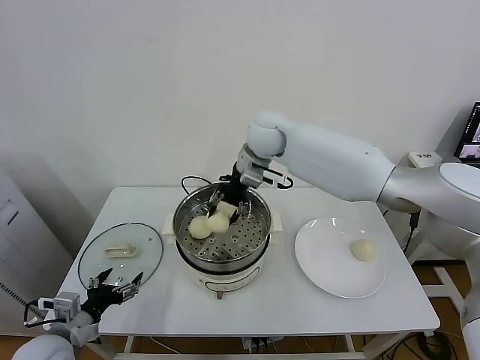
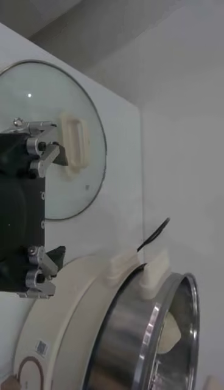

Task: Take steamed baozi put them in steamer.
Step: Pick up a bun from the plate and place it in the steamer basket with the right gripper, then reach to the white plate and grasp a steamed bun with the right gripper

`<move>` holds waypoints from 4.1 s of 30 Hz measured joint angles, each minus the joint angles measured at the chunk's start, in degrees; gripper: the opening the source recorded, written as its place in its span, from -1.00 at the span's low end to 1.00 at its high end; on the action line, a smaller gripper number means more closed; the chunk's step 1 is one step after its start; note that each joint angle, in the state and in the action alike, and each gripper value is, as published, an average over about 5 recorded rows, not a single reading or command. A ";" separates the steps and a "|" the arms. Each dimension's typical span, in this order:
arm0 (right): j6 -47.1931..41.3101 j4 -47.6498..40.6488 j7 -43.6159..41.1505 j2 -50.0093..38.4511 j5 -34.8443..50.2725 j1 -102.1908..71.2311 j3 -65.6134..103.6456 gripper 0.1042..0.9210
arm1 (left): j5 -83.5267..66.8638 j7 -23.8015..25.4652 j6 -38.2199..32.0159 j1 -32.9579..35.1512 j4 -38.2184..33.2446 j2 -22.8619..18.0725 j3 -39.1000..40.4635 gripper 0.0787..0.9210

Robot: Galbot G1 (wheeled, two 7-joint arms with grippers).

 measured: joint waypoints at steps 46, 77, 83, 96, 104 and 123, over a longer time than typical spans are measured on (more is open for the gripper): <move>3.45 -4.34 -5.03 1.51 -9.83 -2.98 6.09 0.76 | -0.06 0.10 -0.34 0.36 -0.05 0.15 -0.23 0.77; -22.62 -24.20 -9.21 -17.09 2.71 -0.70 0.97 0.76 | -0.46 0.02 -0.31 0.91 -0.08 0.02 -1.29 0.77; -24.06 -25.26 -8.31 -19.61 1.51 -4.38 1.99 0.76 | -0.49 0.02 -0.37 0.96 0.06 0.10 -1.39 0.77; -24.72 -27.57 -5.42 -22.35 -5.42 -14.34 8.59 0.76 | -0.48 -0.01 -0.23 1.04 0.10 0.12 -1.34 0.77; -24.77 -29.09 -3.23 -22.13 -10.64 -19.27 13.72 0.76 | -0.41 -0.02 -0.20 1.20 -0.05 0.07 -1.12 0.77; -25.00 -32.09 0.39 -20.84 -19.55 -26.45 23.14 0.49 | 0.05 -0.01 -0.17 1.62 -0.42 -0.11 -0.83 0.77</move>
